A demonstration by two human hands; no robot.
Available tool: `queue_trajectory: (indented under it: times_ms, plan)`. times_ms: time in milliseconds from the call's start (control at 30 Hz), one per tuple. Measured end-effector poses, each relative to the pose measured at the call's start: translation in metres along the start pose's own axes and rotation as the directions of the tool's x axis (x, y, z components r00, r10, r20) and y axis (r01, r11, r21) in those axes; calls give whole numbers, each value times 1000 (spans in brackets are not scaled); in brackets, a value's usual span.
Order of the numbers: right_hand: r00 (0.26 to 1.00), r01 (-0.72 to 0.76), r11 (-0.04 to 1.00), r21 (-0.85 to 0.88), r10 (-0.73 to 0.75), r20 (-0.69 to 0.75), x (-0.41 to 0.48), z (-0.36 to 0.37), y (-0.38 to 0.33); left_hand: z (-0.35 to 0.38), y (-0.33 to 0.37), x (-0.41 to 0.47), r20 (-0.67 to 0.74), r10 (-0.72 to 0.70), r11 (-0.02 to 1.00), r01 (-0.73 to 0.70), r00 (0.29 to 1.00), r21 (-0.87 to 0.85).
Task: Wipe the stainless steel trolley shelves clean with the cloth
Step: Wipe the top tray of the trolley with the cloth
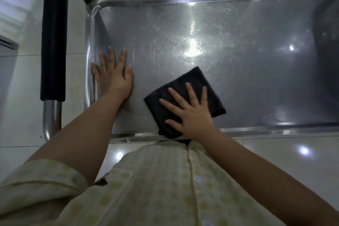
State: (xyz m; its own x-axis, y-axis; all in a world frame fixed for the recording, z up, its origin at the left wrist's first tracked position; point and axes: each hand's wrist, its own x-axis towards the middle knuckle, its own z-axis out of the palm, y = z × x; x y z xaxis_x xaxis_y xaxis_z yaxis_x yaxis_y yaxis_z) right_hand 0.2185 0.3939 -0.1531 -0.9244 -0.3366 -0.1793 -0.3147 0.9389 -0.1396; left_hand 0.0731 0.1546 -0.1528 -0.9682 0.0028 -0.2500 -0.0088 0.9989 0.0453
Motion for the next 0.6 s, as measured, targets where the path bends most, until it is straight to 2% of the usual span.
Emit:
queue_trajectory:
  times_ms: [100,200,333,400,500,600]
  plan:
    - [986,-162,986,-43,163,22,-44,-3,72,-1,2,-1,-10,-4,1000,4,1000,-7]
    - [938,-329,944,-40,331,98,-91,-13,141,-2,4,-2,-5,-6,1000,6,1000,5]
    - [905,-396,917,-52,399,149,-107,-14,159,-1,6,-5,13,-15,999,14,1000,34]
    - [922,-359,932,-43,361,140,-91,-12,136,-3,8,-5,21,-15,999,15,1000,29]
    - [982,-141,989,-46,146,122,-50,-7,68,-4,8,-5,44,-19,1000,18,999,20]
    - [990,53,998,-20,-50,132,-2,-2,-13,-7,4,-3,83,1,1000,0,997,-19]
